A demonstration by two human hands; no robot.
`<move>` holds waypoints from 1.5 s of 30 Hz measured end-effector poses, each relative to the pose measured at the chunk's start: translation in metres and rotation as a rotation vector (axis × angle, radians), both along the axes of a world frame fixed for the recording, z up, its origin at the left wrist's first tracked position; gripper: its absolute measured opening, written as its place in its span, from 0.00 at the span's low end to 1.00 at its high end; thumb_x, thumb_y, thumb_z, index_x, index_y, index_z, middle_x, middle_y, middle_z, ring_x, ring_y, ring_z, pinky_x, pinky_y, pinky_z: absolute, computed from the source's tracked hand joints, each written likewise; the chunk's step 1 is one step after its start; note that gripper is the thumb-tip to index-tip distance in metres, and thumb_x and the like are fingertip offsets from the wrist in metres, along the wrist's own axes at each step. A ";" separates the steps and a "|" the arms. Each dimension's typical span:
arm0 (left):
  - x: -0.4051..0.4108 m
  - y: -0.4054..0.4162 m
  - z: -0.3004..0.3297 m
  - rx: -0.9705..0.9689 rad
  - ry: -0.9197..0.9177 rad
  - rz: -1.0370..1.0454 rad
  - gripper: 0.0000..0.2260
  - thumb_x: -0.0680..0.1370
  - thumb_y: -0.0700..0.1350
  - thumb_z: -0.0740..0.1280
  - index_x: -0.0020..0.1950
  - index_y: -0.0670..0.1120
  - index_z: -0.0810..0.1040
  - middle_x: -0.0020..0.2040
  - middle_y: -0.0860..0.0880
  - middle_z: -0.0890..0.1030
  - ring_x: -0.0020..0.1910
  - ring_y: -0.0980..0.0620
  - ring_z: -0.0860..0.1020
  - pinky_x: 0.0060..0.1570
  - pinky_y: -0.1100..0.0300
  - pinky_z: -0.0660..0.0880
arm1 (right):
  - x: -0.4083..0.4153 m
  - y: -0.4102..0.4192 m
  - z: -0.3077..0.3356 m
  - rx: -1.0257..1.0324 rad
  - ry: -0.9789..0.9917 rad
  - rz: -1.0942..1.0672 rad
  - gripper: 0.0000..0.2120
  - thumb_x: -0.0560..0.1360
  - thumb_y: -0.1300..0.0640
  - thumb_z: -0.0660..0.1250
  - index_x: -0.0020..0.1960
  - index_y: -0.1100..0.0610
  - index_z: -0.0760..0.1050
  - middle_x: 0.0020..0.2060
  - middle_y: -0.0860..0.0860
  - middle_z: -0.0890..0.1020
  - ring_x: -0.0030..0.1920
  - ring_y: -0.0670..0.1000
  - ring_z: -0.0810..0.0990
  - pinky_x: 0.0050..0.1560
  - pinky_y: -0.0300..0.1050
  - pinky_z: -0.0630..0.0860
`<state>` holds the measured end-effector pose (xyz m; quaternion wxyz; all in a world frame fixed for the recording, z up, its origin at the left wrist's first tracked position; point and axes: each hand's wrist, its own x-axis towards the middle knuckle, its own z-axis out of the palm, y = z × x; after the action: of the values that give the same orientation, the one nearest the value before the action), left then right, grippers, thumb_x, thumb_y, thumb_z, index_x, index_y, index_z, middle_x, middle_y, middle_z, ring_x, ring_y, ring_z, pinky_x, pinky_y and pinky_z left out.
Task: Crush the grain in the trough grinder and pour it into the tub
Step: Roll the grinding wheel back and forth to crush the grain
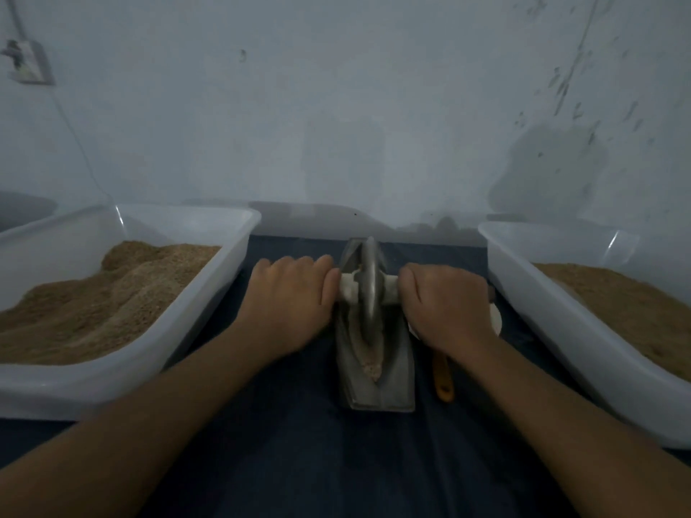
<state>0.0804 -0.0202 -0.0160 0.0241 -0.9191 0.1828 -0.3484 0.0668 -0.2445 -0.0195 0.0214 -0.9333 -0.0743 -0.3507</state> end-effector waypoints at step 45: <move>0.026 -0.007 -0.005 0.066 -0.048 0.082 0.11 0.80 0.44 0.59 0.38 0.49 0.68 0.29 0.51 0.66 0.25 0.49 0.62 0.28 0.59 0.54 | 0.034 0.003 0.007 0.015 -0.009 -0.028 0.21 0.78 0.50 0.47 0.30 0.54 0.67 0.24 0.46 0.66 0.25 0.50 0.64 0.29 0.47 0.64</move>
<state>0.1061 -0.0275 -0.0206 0.0731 -0.9158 0.1555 -0.3629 0.1012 -0.2413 -0.0129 0.0233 -0.9325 -0.0587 -0.3557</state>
